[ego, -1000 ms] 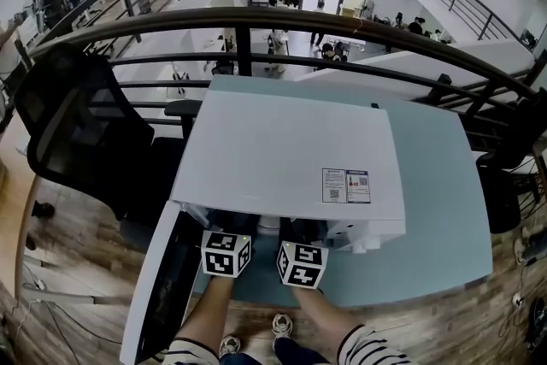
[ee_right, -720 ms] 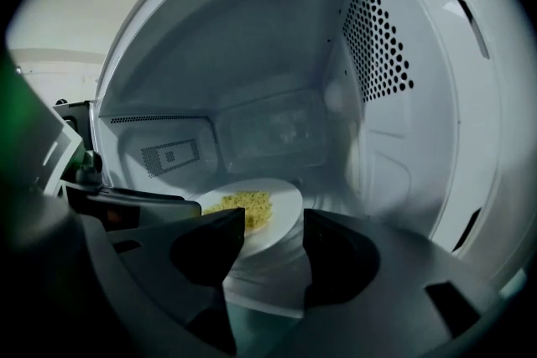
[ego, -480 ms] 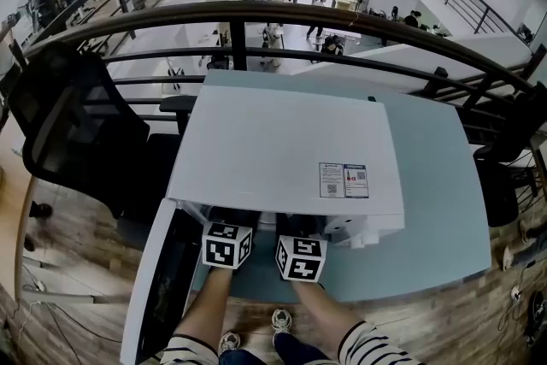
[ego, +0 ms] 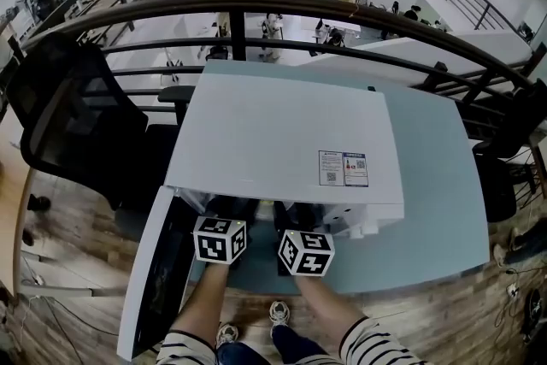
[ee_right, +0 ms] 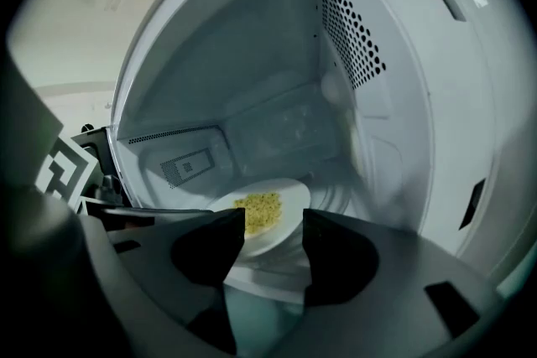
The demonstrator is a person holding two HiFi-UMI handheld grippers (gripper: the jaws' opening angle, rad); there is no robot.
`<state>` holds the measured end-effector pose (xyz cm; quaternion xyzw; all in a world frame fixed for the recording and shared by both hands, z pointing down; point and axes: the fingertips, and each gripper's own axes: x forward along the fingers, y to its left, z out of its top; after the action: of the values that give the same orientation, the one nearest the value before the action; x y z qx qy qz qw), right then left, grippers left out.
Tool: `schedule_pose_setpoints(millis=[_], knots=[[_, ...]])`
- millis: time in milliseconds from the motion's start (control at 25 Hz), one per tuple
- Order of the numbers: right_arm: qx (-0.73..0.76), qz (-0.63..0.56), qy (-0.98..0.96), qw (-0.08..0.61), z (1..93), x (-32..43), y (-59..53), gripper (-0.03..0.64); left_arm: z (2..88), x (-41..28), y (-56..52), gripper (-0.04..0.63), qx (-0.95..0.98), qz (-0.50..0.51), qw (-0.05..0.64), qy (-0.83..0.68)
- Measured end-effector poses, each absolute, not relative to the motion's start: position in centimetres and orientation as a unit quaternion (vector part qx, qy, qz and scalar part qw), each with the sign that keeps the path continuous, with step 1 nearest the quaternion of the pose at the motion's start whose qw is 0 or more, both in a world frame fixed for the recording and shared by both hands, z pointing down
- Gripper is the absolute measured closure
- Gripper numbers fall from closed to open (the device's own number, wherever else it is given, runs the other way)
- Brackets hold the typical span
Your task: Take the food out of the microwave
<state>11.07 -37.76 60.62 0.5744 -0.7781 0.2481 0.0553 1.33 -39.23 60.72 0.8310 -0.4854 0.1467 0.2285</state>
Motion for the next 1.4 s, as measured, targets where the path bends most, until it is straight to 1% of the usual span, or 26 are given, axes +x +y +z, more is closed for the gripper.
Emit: schedule_pose_setpoints(millis=[640,1040,1120,1400], knots=[[0.574,0.258,-0.776,0.042,60.4,11.9,-35.1,0.405,60.6,1.5,-35.7,0.377,0.829,0.117,0.245,-0.489],[0.557,0.293,-0.777,0.019,61.2,12.2,-34.4,0.405,61.1,1.5,-35.2,0.377,0.818,0.058,0.312,-0.48],[0.551,0.298,-0.779,0.013,61.3,12.1,-34.4,0.425,61.2,1.6,-35.2,0.377,0.818,0.057,0.314,-0.478],[0.559,0.296,-0.774,0.025,61.0,12.3,-33.9,0.445,60.9,1.8,-34.7,0.412,0.817,0.061,0.317,-0.477]])
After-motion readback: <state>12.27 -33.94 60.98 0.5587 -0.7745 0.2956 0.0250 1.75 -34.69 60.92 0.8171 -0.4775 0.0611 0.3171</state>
